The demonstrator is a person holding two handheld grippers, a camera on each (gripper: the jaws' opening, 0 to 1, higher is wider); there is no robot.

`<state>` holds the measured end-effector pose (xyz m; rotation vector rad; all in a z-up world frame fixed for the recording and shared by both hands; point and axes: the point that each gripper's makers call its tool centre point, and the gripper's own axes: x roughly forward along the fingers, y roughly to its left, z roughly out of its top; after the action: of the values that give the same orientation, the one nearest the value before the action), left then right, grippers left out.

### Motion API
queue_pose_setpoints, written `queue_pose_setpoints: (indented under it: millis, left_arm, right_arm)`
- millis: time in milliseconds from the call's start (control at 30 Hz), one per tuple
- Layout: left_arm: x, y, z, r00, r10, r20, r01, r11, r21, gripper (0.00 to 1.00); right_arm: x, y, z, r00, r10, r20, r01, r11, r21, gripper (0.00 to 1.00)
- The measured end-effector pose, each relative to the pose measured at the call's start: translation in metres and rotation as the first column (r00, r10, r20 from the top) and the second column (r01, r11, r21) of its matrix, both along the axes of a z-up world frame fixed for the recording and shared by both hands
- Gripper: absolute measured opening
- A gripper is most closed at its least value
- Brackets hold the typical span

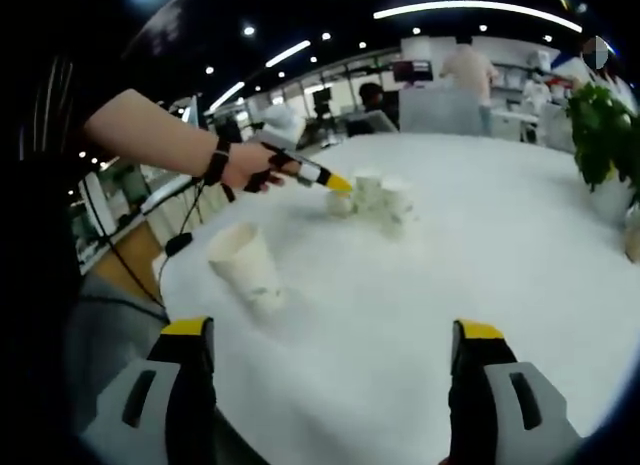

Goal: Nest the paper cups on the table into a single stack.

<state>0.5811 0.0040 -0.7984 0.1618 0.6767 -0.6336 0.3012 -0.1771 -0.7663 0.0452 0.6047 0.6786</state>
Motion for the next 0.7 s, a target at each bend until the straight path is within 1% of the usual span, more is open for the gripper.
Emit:
queue_pose_setpoints:
  millis: [267, 500, 600, 700]
  left_arm:
    - [0.009, 0.002, -0.001, 1.000, 0.005, -0.002, -0.005, 1.000, 0.015, 0.70]
    - [0.011, 0.004, -0.009, 1.000, 0.010, -0.026, -0.009, 0.999, 0.032, 0.69]
    - [0.011, 0.004, -0.011, 0.999, 0.009, -0.039, -0.008, 0.999, 0.033, 0.69]
    - [0.012, 0.005, -0.012, 0.999, 0.006, -0.044, -0.003, 0.999, 0.047, 0.68]
  right_arm:
    - [0.002, 0.002, -0.001, 1.000, -0.001, 0.001, 0.001, 1.000, 0.004, 0.96]
    - [0.001, 0.001, -0.003, 1.000, -0.006, -0.004, 0.007, 1.000, 0.008, 0.96]
    - [0.000, 0.003, -0.004, 1.000, 0.012, 0.000, -0.012, 1.000, -0.010, 0.96]
    - [-0.001, 0.006, -0.005, 1.000, 0.022, -0.003, -0.022, 1.000, -0.008, 0.96]
